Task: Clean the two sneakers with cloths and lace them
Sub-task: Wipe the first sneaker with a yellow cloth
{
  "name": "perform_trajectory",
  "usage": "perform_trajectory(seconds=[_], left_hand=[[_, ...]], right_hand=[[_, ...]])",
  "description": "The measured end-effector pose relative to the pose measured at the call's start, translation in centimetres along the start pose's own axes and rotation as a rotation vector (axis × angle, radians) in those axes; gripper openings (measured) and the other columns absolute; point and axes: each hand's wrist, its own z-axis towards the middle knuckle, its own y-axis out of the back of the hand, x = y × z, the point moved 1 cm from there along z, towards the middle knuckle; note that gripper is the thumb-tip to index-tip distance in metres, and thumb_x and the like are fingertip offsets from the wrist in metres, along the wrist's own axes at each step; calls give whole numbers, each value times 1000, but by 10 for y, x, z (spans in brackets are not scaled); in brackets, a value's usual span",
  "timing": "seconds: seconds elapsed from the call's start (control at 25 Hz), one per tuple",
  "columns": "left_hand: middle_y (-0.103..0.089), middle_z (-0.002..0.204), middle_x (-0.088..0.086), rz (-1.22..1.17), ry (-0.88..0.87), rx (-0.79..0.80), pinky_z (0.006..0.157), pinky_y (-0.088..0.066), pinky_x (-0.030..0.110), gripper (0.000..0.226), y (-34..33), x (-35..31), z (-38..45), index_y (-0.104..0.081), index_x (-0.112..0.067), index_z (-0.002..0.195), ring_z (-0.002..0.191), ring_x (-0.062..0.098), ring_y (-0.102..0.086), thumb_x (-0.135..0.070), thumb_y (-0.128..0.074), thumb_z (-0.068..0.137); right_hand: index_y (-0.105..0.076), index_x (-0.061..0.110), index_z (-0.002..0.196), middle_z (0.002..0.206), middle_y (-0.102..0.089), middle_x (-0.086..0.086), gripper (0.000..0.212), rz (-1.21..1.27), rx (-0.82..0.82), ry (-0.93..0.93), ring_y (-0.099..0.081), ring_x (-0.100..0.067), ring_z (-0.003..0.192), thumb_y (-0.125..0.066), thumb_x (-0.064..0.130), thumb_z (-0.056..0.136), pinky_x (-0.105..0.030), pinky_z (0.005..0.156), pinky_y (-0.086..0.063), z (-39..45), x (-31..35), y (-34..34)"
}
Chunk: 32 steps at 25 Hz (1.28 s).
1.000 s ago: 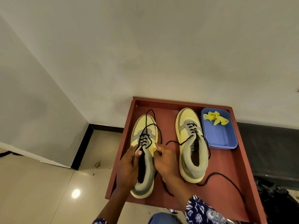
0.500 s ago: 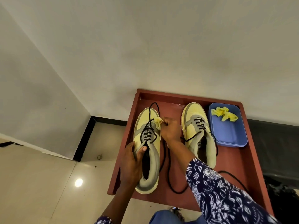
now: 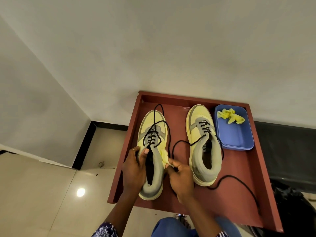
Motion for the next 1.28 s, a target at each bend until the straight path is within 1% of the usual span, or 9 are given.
perform_trajectory(seconds=[0.16, 0.32, 0.44, 0.52, 0.76, 0.88, 1.0, 1.2, 1.28], left_hand=[[-55, 99, -10, -1, -16, 6, 59, -39, 6, 52, -3, -4, 0, -52, -10, 121, 78, -7, -51, -46, -42, 85], [-55, 96, -9, 21, -35, -6, 56, -41, 7, 41, -8, -8, 0, -53, -10, 120, 75, -3, -52, -37, -47, 90], [-55, 91, -10, 34, -62, -13, 57, -42, 0, 39, -9, -10, 0, -54, -9, 118, 72, -6, -51, -36, -47, 90], [-55, 92, -10, 42, -70, -15, 58, -42, 0, 40, -9, -11, 0, -55, -9, 118, 72, -7, -50, -36, -47, 90], [-56, 97, -8, 38, -59, -7, 57, -39, 6, 44, -9, -9, 0, -54, -9, 120, 76, -5, -52, -39, -46, 89], [-56, 98, -8, 24, -41, -23, 59, -38, 6, 43, -11, -8, 0, -54, -9, 121, 77, -2, -52, -37, -47, 90], [-56, 97, -8, 26, -48, -42, 58, -38, 6, 43, -11, -8, 0, -55, -8, 120, 74, -3, -51, -38, -45, 90], [-56, 95, -8, 33, -52, -47, 55, -39, 6, 42, -11, -8, 0, -55, -8, 118, 76, -1, -51, -38, -45, 90], [-57, 94, -7, 33, -49, -42, 57, -38, 8, 43, -10, -7, 0, -55, -8, 117, 75, 0, -53, -39, -45, 89]], right_hand=[[-69, 15, 108, 98, -65, 15, 31, -61, -46, 91, -61, 6, 90, -62, -2, 83, -5, 82, -44, -21, -6, 4], [-68, 15, 112, 107, -69, 5, 31, -98, -109, 88, -63, -10, 97, -57, 2, 86, -22, 88, -49, -6, 11, 5], [-66, 17, 115, 106, -71, -5, 32, -144, -121, 54, -58, -9, 72, -54, 6, 87, -24, 76, -48, 24, 24, 3], [-65, 16, 115, 104, -70, -10, 30, -166, -161, 9, -55, -12, 65, -55, 11, 87, -26, 72, -48, 45, 27, 0], [-70, 16, 107, 98, -72, -12, 27, -117, -261, -87, -60, -24, 76, -54, 8, 86, -35, 78, -53, 94, 34, -6], [-70, 14, 105, 95, -72, -11, 27, -111, -207, -46, -58, -19, 71, -53, 5, 86, -33, 72, -52, 100, 29, -4], [-70, 13, 103, 93, -72, -9, 26, -115, -139, -11, -63, -21, 76, -52, 4, 85, -37, 75, -54, 87, 18, -1], [-68, 4, 93, 87, -69, -6, 21, -98, -47, -76, -56, -13, 75, -50, 1, 84, -32, 75, -48, 40, -8, -1], [-68, 2, 95, 91, -71, -9, 22, -156, -43, -76, -62, -20, 80, -49, 1, 85, -35, 77, -51, 19, -15, -1]])
